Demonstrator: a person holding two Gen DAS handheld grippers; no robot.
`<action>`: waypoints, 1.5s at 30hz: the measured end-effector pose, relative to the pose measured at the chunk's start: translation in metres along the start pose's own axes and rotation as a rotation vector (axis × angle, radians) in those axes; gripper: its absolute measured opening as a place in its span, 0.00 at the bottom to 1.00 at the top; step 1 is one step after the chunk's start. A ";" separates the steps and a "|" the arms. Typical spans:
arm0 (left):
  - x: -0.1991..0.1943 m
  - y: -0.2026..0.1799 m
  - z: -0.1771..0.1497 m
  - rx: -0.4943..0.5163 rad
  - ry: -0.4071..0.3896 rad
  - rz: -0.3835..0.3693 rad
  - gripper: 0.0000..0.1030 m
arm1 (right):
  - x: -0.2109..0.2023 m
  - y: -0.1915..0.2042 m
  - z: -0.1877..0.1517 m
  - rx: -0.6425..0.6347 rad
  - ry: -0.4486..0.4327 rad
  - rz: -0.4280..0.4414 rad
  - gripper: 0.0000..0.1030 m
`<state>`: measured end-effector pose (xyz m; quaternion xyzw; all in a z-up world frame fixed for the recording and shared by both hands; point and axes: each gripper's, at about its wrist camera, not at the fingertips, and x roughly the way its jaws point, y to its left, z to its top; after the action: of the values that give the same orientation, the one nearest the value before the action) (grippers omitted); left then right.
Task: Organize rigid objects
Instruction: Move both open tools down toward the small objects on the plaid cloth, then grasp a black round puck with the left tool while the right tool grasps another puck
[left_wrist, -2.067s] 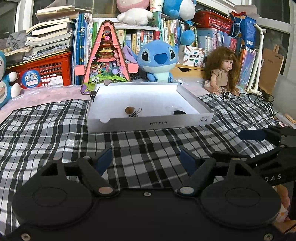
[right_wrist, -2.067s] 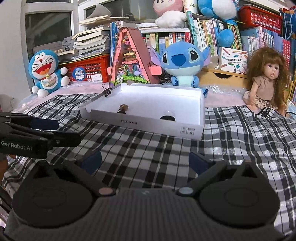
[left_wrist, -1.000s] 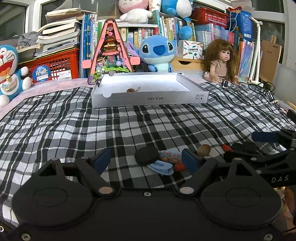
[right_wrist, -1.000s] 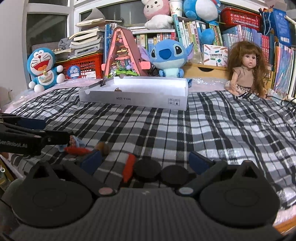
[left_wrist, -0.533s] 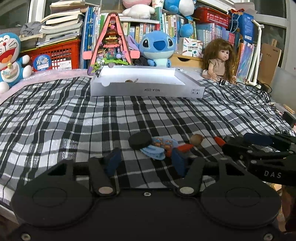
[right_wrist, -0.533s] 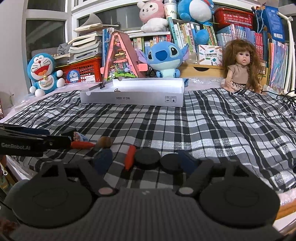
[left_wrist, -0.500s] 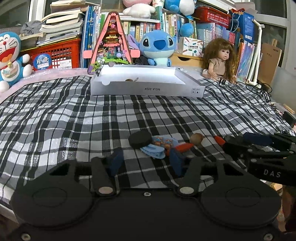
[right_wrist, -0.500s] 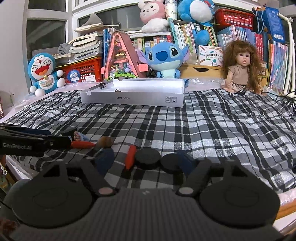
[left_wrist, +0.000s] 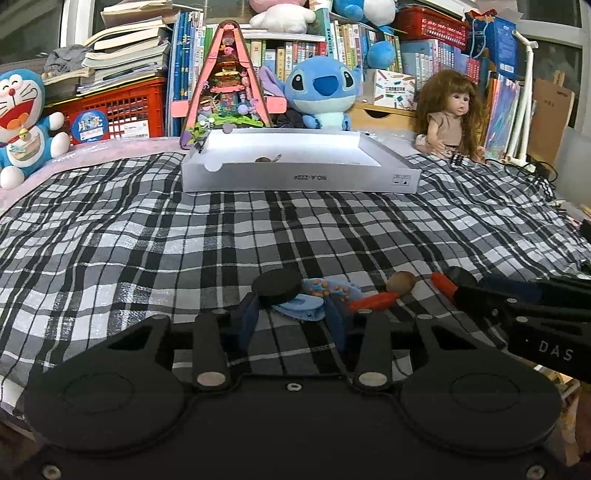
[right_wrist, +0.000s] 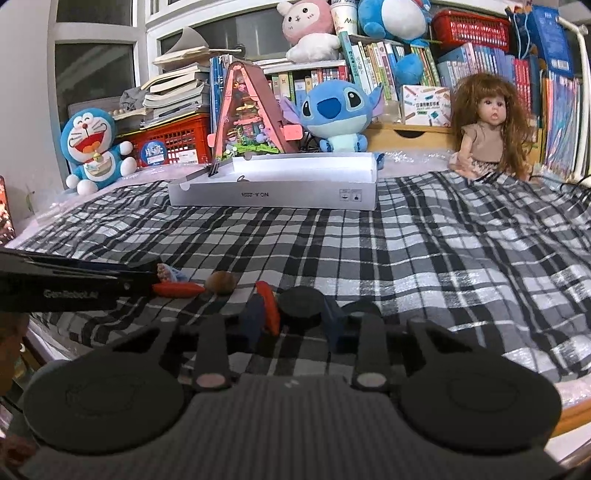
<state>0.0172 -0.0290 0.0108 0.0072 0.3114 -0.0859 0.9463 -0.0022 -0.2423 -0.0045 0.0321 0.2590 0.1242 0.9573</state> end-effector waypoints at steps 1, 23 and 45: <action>0.000 0.000 0.000 0.002 0.000 0.008 0.37 | 0.002 0.000 0.000 0.011 0.008 0.011 0.36; 0.002 0.044 0.002 -0.087 -0.009 0.234 0.39 | 0.010 -0.002 0.007 0.050 0.000 0.024 0.42; 0.016 0.004 0.015 0.068 -0.057 0.171 0.39 | 0.028 0.001 0.013 0.001 0.014 -0.094 0.56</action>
<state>0.0391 -0.0288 0.0131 0.0634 0.2796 -0.0156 0.9579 0.0276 -0.2340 -0.0071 0.0194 0.2669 0.0790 0.9603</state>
